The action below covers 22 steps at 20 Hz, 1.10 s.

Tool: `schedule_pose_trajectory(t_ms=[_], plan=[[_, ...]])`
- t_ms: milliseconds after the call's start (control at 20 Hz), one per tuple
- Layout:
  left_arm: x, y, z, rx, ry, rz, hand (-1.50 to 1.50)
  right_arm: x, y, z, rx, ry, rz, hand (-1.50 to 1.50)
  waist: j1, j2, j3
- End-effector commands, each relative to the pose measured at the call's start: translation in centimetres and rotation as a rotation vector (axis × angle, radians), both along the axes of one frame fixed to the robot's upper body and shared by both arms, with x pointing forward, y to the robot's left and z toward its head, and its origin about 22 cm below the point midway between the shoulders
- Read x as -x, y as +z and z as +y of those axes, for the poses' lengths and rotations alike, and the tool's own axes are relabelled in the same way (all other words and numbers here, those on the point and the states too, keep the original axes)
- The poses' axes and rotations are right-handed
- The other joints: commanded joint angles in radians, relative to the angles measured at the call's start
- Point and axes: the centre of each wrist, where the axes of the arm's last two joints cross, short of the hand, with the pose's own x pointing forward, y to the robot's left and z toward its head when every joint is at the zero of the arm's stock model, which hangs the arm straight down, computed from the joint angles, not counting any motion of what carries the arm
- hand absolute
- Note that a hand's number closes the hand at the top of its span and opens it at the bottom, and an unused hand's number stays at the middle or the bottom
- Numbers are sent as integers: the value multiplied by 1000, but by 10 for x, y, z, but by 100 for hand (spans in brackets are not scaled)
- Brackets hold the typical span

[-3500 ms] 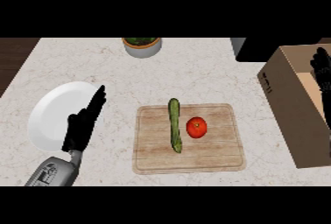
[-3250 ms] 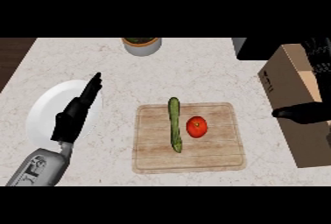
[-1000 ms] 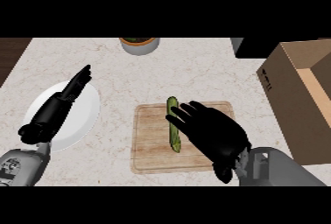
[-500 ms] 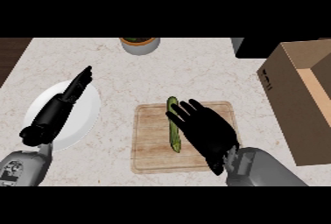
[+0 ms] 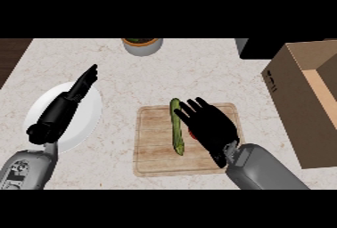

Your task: Pick the tomato from the cutting board and place it in the cardboard box

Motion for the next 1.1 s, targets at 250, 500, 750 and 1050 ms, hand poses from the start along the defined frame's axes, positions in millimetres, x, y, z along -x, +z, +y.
schedule_pose_trajectory(t_ms=[250, 500, 750, 1050], plan=[[6, -8, 7, 6, 1, 3, 0, -10, -32, 5, -20, 13, 40, -150, 1, 0, 0], [-8, 4, 11, -4, -3, -8, 0, -19, -38, 14, 12, -5, 33, -150, 0, 0, 0], [21, 4, 5, -1, 13, -14, 0, -16, -56, 3, 45, -42, 0, -150, 3, -1, 0], [-2, 11, 12, -10, -6, 9, 0, -22, -69, 0, 12, -47, 51, -150, -1, 0, 0]])
